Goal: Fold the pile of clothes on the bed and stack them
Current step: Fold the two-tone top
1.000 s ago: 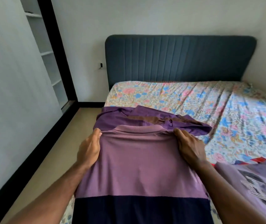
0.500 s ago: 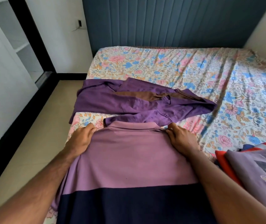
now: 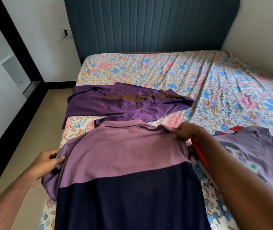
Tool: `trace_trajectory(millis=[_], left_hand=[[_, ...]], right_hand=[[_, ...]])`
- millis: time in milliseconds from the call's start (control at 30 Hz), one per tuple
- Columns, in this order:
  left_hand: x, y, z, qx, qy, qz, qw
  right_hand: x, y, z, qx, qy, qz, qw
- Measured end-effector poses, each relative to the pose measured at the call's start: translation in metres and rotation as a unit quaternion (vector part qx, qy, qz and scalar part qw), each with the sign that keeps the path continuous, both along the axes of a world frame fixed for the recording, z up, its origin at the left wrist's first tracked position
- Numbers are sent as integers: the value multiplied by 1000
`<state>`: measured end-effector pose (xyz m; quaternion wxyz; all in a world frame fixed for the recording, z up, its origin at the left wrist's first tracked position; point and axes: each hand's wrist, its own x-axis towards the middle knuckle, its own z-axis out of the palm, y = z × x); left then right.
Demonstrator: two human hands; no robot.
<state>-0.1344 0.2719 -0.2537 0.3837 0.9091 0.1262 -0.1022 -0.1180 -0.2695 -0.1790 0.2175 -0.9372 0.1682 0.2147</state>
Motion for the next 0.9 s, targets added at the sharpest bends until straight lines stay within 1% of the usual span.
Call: trace_trajectory(millis=[67, 100, 133, 200, 233, 267, 300, 333, 367, 400, 433, 467, 500, 533, 567, 600, 633, 667, 700, 767, 833, 867, 900], left_hand=[[4, 8, 1, -50, -8, 47, 998], [7, 9, 4, -66, -18, 72, 995], [10, 10, 6, -78, -27, 89, 993], [17, 11, 9, -62, -40, 101, 992], [22, 13, 10, -36, -55, 94, 993], [26, 15, 8, -5, -71, 76, 995], [29, 18, 6, 28, -80, 59, 995], [32, 21, 3, 57, -79, 43, 994], [31, 24, 1, 82, -73, 32, 993], [33, 28, -4, 102, -74, 27, 992], [32, 32, -7, 112, -76, 32, 990], [35, 37, -13, 123, -83, 39, 988], [35, 40, -16, 132, -82, 46, 987], [35, 43, -20, 137, -80, 48, 986], [34, 43, -21, 143, -79, 54, 985], [34, 43, -23, 151, -83, 58, 983], [30, 41, -20, 159, -86, 56, 982], [26, 37, -16, 164, -94, 51, 981], [20, 30, -8, 161, -100, 52, 980], [6, 16, 4, 189, -109, 62, 974], [-15, -1, 12, 231, -133, 71, 961], [-27, -10, 14, 232, -154, 77, 958], [-42, -21, 14, 220, -167, 85, 957]], right_hand=[[-1, 0, 5, 85, -92, -54, 991], [-4, 0, 6, 107, -135, -66, 983], [-6, -1, 6, 103, -176, -55, 977], [-7, -5, 10, 56, -225, -3, 973], [-7, -8, 17, 41, -229, 10, 972], [-7, -13, 26, 48, -218, 19, 975], [-4, -22, 36, 66, -188, 23, 980], [-3, -32, 48, 89, -137, 33, 986], [-3, -40, 60, 97, -63, 52, 992], [-2, -47, 71, 79, 4, 82, 993], [1, -53, 80, 37, 42, 115, 992], [8, -60, 86, -12, 39, 135, 990], [15, -63, 90, -59, 5, 146, 988], [21, -64, 93, -106, -47, 141, 983], [26, -64, 93, -169, -107, 129, 971], [27, -63, 92, -245, -160, 103, 951], [25, -60, 86, -316, -193, 71, 926], [21, -55, 81, -361, -217, 43, 906], [17, -47, 75, -367, -235, 27, 900], [0, -22, 64, -306, -265, 20, 914], [-30, 6, 48, -188, -298, -6, 936], [-51, 20, 38, -138, -314, -22, 939], [-78, 33, 25, -110, -330, -36, 937]])
